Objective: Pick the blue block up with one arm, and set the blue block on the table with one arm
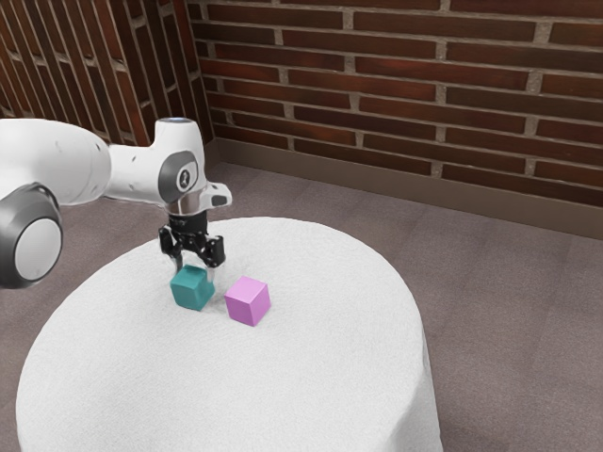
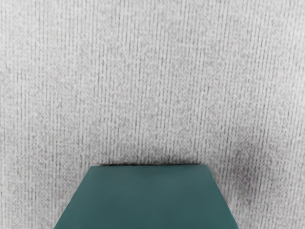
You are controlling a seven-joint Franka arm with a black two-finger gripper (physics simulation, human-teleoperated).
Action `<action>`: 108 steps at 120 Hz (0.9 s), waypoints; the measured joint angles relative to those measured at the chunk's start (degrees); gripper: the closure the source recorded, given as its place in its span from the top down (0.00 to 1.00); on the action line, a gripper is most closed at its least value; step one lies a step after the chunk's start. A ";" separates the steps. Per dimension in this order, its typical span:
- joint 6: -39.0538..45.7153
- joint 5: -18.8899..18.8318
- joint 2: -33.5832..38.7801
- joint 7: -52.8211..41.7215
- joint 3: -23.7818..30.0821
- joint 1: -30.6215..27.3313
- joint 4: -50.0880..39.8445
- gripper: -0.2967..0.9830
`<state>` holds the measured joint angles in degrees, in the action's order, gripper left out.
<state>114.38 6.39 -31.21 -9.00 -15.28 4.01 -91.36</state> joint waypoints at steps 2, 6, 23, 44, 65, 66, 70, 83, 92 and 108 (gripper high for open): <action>-0.38 -0.16 0.25 -0.05 -0.12 0.01 0.89 0.71; -1.21 -0.53 0.61 -0.13 -0.34 0.09 2.53 0.71; -4.70 -2.17 5.09 -0.43 -0.68 0.99 5.01 0.74; -9.65 -4.26 14.68 -0.65 -0.73 3.92 5.05 0.76; -16.63 -9.07 20.45 -0.73 -0.20 7.46 8.00 0.76; -16.93 -9.34 20.64 -0.73 -0.17 7.64 8.09 0.76; -18.15 -10.26 21.49 -0.74 -0.06 8.11 8.41 0.76; -22.10 -11.87 23.94 -0.78 0.18 8.72 10.20 0.77; -24.40 -12.46 24.42 -0.75 0.31 9.25 10.84 0.77; -26.88 -12.99 24.49 -0.46 0.42 9.44 10.10 0.77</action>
<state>87.50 -6.60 -6.72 -9.46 -14.86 13.45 -81.26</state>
